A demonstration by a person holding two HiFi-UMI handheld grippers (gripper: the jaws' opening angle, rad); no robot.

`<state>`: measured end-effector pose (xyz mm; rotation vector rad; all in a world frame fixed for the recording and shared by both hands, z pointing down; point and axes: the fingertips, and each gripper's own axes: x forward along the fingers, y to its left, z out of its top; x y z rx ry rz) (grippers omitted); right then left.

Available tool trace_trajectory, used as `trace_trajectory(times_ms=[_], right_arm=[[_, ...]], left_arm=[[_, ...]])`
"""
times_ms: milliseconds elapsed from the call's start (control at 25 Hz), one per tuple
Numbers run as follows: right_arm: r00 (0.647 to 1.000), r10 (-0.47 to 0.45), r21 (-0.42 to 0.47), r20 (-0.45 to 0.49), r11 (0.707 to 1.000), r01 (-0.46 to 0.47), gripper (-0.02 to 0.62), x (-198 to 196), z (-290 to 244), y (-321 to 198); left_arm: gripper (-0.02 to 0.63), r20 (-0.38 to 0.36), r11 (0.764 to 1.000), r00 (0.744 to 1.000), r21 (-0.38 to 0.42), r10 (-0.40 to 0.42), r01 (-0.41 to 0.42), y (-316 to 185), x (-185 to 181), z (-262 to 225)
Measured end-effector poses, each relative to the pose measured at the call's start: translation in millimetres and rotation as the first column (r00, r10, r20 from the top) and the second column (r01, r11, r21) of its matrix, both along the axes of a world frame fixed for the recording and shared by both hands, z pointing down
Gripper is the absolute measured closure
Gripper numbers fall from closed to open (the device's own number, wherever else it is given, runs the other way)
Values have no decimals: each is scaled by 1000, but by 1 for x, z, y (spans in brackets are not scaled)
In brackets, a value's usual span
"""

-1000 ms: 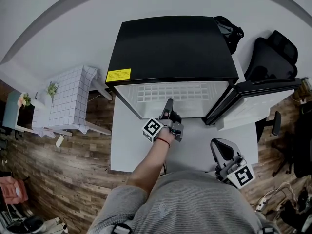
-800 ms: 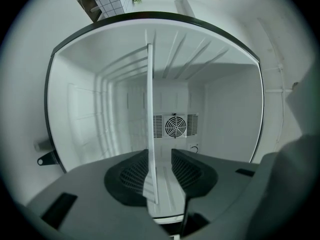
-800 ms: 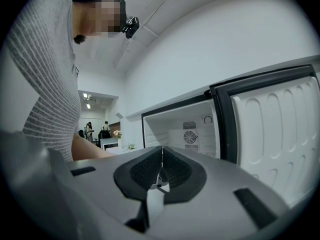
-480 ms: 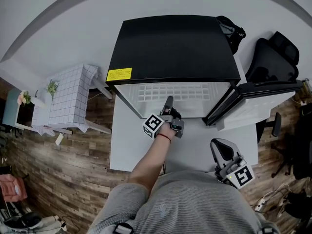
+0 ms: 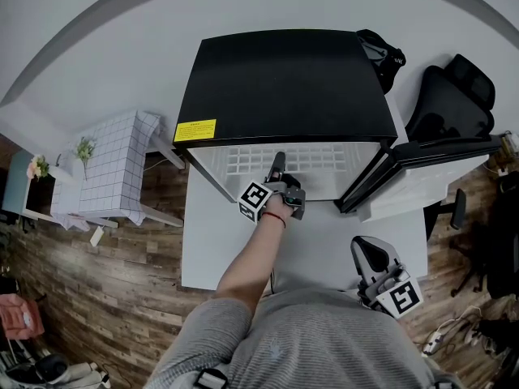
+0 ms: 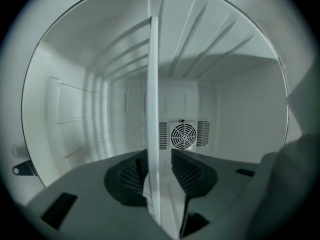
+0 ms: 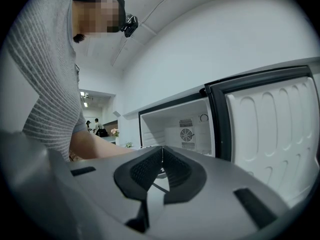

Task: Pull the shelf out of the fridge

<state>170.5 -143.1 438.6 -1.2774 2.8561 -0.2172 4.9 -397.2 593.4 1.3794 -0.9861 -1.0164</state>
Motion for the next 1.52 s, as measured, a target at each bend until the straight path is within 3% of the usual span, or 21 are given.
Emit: trace_trajectory(times_ms=[800, 1040, 1520], right_arm=[[999, 39, -16, -15, 999, -39, 583, 13, 4, 2], [999, 44, -20, -14, 999, -45, 581, 15, 5, 1], [999, 39, -27, -15, 999, -39, 581, 15, 5, 5]], left_arm=[[476, 11, 998, 998, -25, -66, 66, -37, -2, 10], [551, 21, 995, 996, -26, -92, 92, -39, -5, 10], [557, 15, 993, 994, -51, -106, 107, -38, -6, 13]])
